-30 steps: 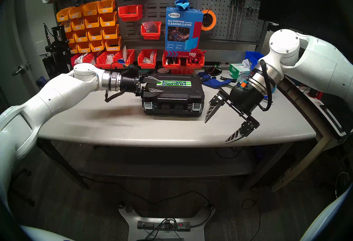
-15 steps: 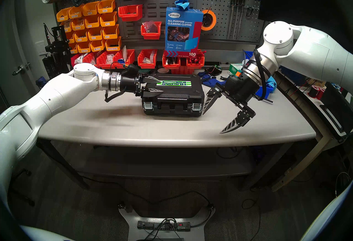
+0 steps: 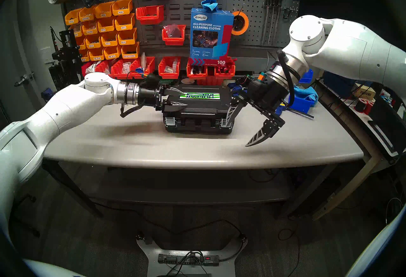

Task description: Open the tool box

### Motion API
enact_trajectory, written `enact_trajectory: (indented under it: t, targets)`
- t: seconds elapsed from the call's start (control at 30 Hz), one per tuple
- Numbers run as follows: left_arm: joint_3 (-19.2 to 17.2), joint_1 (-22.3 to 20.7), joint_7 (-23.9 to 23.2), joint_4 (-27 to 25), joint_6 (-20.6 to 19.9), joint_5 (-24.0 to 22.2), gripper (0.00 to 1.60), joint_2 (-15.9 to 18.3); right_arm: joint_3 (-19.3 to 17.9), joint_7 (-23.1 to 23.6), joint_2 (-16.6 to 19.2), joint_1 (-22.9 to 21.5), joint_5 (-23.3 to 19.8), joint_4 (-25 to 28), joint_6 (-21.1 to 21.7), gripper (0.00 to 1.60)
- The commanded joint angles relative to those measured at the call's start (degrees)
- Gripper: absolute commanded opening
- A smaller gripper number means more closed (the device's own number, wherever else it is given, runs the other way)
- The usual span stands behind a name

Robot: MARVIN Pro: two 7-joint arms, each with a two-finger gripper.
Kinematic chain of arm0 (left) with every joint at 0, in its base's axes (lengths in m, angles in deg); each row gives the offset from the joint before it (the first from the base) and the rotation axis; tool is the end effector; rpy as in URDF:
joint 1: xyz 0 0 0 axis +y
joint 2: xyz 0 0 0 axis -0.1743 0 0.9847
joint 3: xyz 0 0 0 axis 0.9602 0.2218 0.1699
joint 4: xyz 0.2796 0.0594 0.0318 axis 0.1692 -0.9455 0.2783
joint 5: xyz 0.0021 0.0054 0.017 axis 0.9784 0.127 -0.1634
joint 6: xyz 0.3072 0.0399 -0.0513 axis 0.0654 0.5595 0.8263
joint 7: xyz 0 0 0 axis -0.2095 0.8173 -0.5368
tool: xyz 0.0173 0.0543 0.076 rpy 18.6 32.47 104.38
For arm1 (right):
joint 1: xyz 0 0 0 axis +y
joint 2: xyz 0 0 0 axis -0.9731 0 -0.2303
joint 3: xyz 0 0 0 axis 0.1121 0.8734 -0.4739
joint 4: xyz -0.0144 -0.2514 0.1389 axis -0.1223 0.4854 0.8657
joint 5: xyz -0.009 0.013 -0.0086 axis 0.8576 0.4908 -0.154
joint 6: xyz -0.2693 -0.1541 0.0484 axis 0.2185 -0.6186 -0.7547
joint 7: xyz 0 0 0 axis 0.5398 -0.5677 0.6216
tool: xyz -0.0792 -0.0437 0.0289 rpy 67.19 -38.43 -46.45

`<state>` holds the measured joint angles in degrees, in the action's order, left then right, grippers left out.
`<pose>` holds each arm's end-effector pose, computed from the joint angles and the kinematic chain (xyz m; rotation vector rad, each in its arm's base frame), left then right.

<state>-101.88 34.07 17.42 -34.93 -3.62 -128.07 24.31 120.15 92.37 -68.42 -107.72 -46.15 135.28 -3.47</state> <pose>0.5464 0.0111 -0.1327 1.5373 -1.2964 1.2093 0.4387 -0.0472 -0.0137 -1.2994 -2.2006 -0.4979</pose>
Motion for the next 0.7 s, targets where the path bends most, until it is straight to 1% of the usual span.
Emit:
enact_trajectory:
  t: [0.0, 0.4, 0.47, 0.5, 0.6, 0.63, 0.67]
  targets:
    - [0.54, 0.12, -0.03, 0.16, -0.26, 0.56, 1.60, 0.08, -0.22, -0.10, 0.04, 1.23, -4.89, -2.25, -2.41, 1.60]
    - [0.55, 0.12, -0.04, 0.17, -0.26, 0.57, 1.60, 0.08, 1.97, -0.10, -0.77, 0.09, -6.50, -2.59, -3.42, 1.60]
    - [0.55, 0.11, -0.04, 0.17, -0.27, 0.57, 1.60, 0.08, 1.95, -0.10, -1.21, 0.75, -5.28, -3.00, -2.72, 1.60]
    - [0.55, 0.11, -0.04, 0.17, -0.27, 0.57, 1.60, 0.08, 2.03, -0.10, -1.48, 1.33, -6.09, -3.63, -2.64, 1.60]
    - [0.56, 0.11, -0.04, 0.17, -0.26, 0.56, 1.60, 0.08, 2.17, -2.56, -2.24, 2.57, -6.45, -5.07, -2.81, 1.60]
    - [0.56, 0.11, -0.04, 0.17, -0.26, 0.56, 1.60, 0.08, 2.17, -2.56, -2.24, 2.57, -6.45, -5.07, -2.81, 1.60]
    - [0.56, 0.11, -0.04, 0.17, -0.26, 0.56, 1.60, 0.08, 2.39, -3.92, -2.39, 2.44, -5.62, -4.93, -2.53, 1.60]
